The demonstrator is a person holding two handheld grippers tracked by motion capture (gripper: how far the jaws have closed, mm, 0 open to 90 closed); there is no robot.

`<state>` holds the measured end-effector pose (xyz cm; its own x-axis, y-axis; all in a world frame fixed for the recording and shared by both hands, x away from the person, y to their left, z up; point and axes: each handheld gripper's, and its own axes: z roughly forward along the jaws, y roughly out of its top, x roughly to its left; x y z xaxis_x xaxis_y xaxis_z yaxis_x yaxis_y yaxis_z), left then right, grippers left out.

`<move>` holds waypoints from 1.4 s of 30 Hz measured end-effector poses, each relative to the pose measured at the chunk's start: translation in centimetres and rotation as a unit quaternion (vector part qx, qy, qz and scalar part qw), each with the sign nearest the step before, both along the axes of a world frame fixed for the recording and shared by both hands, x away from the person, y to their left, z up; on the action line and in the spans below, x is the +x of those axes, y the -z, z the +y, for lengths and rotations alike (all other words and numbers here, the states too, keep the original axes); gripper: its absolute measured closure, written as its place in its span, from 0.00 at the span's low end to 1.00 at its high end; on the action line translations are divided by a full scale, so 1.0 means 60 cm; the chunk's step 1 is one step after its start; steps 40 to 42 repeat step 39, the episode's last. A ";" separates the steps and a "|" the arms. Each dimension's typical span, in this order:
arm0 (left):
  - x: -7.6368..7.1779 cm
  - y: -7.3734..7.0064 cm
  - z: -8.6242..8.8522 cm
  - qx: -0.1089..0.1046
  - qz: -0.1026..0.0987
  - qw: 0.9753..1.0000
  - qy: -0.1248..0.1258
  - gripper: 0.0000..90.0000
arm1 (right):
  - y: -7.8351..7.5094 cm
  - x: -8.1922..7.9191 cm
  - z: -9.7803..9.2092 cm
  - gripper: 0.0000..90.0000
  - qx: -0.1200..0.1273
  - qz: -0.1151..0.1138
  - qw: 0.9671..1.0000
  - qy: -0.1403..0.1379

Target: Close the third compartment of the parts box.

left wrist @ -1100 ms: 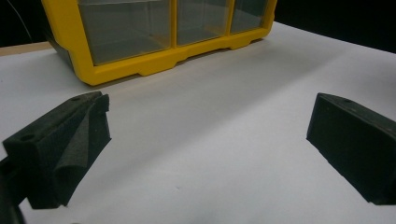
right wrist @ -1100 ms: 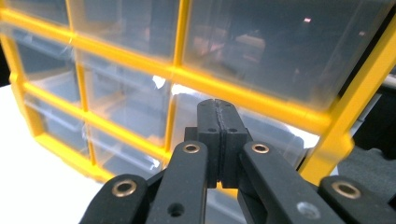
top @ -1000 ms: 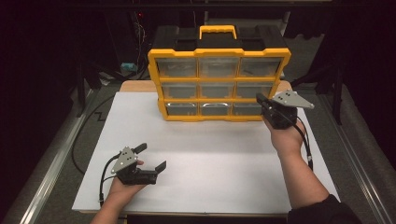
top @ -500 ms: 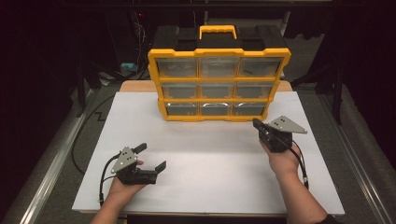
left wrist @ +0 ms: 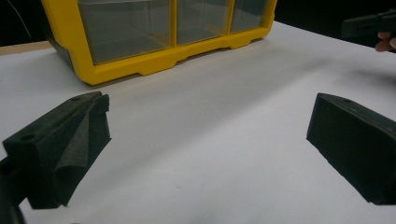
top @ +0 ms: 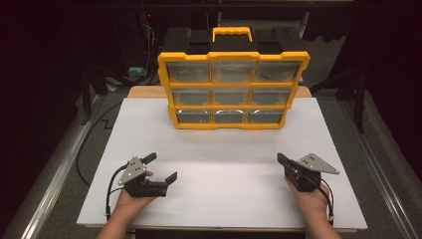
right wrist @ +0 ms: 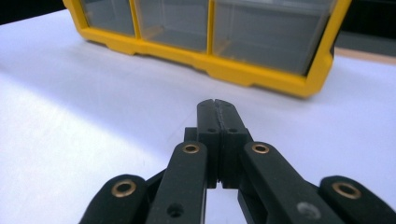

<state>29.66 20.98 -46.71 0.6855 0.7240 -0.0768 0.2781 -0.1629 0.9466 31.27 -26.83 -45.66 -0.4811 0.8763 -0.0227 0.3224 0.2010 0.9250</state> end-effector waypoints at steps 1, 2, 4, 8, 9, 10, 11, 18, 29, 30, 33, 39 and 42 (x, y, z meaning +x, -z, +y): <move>0.000 0.000 0.001 -0.002 -0.001 1.000 -0.002 0.01 | 0.003 -0.005 -0.003 1.00 -0.001 0.002 1.000 0.000; 0.001 -0.001 0.003 -0.003 0.000 1.000 -0.004 0.01 | 0.006 -0.010 -0.005 1.00 -0.001 0.003 1.000 0.000; 0.001 -0.001 0.006 -0.004 0.002 1.000 -0.007 0.01 | 0.008 -0.020 -0.010 1.00 0.003 0.004 1.000 0.000; 0.002 0.001 0.005 0.001 0.004 1.000 -0.004 0.01 | 0.003 -0.043 -0.020 0.94 0.005 0.001 1.000 -0.006; 0.002 0.001 0.004 0.003 0.004 1.000 -0.003 0.01 | 0.003 -0.048 -0.022 0.91 0.007 -0.001 1.000 -0.005; 0.002 0.001 0.004 0.003 0.005 1.000 -0.003 0.01 | 0.004 -0.051 -0.025 0.88 0.010 -0.002 1.000 -0.005; 0.002 0.001 0.003 0.004 0.005 1.000 -0.003 0.01 | 0.004 -0.052 -0.028 0.85 0.014 0.000 1.000 -0.003; 0.003 0.002 0.004 0.005 0.007 1.000 -0.006 0.01 | 0.013 -0.042 -0.027 0.49 0.002 0.014 1.000 -0.018; 0.002 0.001 0.005 0.012 0.010 1.000 -0.012 0.01 | 0.009 -0.038 -0.036 0.01 0.037 -0.001 0.999 -0.016; 0.003 0.001 0.006 0.013 0.011 1.000 -0.013 0.00 | 0.007 -0.039 -0.038 0.00 0.038 -0.007 0.999 -0.009; 0.003 0.000 0.009 0.014 0.014 1.000 -0.014 0.00 | 0.002 -0.044 -0.043 0.00 0.046 -0.027 0.999 0.000; 0.004 -0.001 0.013 0.020 0.017 0.999 -0.028 0.00 | 0.001 -0.045 -0.051 0.00 0.051 -0.029 0.998 0.003; 0.004 -0.001 0.013 0.020 0.017 0.999 -0.028 0.00 | 0.001 -0.045 -0.051 0.00 0.051 -0.029 0.998 0.003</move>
